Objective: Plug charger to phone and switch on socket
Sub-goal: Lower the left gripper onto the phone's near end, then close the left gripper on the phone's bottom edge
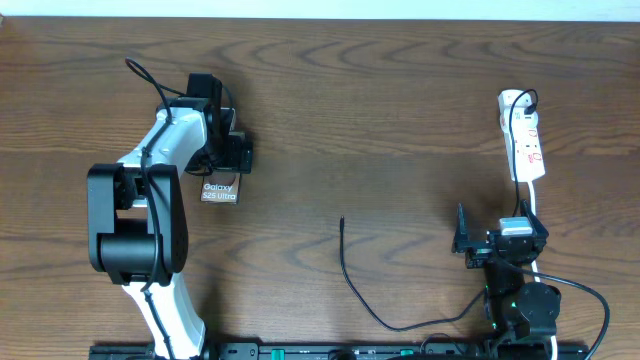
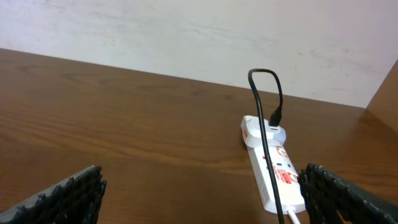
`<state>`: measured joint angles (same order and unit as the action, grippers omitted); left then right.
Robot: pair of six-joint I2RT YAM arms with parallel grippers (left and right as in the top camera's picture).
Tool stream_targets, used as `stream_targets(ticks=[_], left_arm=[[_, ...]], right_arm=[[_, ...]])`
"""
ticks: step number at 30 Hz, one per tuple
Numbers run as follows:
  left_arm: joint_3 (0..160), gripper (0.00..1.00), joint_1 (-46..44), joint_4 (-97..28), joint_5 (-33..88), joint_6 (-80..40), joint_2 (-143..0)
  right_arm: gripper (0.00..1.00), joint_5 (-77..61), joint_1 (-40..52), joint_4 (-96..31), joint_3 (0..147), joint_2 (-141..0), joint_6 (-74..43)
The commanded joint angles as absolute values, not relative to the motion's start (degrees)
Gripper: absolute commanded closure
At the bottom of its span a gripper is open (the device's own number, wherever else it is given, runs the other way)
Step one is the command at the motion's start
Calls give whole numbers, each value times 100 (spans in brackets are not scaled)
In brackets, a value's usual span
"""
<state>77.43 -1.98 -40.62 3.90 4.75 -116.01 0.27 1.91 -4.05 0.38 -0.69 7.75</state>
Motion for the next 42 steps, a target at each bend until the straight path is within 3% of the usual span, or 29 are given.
stream_targets(ticks=[1,42], left_arm=[[7695,2,-185,-4082,338,493,-11662],[7693,2,-185,-4145,233,491,-11690]], right_arm=[[1,95,231,-429,32,-34,777],[1,95,231,-429,32,-34,775]])
